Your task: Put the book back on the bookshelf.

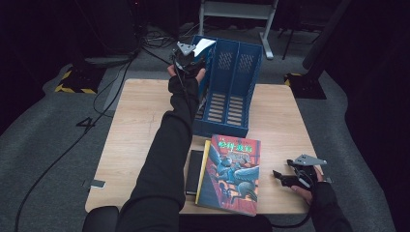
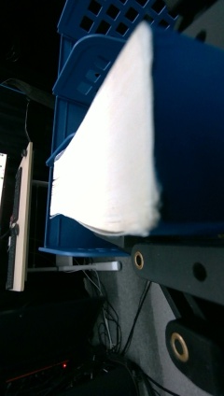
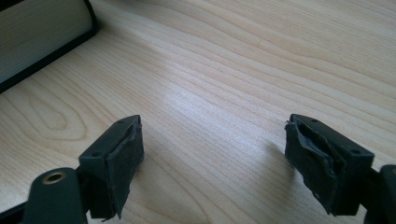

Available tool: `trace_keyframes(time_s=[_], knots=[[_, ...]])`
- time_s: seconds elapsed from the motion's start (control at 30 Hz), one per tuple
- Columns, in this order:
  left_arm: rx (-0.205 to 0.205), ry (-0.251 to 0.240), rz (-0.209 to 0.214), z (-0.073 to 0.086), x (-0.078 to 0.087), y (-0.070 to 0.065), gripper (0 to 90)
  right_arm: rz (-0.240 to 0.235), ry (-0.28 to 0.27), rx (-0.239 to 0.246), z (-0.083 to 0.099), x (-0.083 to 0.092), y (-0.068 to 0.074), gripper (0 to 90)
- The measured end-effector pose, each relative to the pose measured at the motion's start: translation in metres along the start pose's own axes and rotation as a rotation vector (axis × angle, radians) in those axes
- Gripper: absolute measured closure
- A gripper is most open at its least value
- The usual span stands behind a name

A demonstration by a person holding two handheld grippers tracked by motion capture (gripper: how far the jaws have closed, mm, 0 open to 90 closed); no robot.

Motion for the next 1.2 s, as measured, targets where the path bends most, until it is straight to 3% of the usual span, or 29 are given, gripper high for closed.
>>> trace_keyframes(time_s=[0.13, 0.37, 0.4, 0.6, 0.93, 1.1, 1.2], knots=[[-0.003, 0.004, 0.004, 0.005, 0.004, 0.005, 59.2, 0.0, -0.001, 0.002, 0.0, 0.0, 0.0, 19.8], [0.036, 0.036, 0.028, 0.023, 0.007, 0.016, 59.1, -0.007, 0.002, 0.001, 0.0, -0.001, 0.0, 19.8], [0.028, 0.024, 0.033, 0.025, 0.009, 0.015, 59.1, -0.006, 0.001, 0.001, 0.0, -0.001, 0.0, 19.7], [-0.02, 0.064, 0.047, 0.025, 0.016, 0.012, 59.1, -0.001, 0.0, 0.006, -0.001, -0.001, 0.0, 19.7], [-0.1, 0.217, 0.057, 0.015, 0.029, 0.009, 57.6, -0.006, 0.002, 0.004, -0.001, -0.001, 0.0, 19.7], [-0.117, 0.283, 0.074, 0.011, 0.035, 0.011, 56.6, -0.01, 0.004, 0.0, -0.001, -0.001, 0.0, 19.7], [-0.116, 0.299, 0.09, 0.01, 0.039, 0.011, 54.0, -0.014, 0.005, -0.002, -0.001, -0.001, -0.001, 19.7]])
Point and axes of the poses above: each handheld gripper's, and its own axes: x roughly backward along the jaws, z roughly out of its underside, y roughly to its left, the point moved 1 cm from there along -x, roughly forward along the jaws, and after that the axes turned 7 degrees about z, right-handed, at the moved point
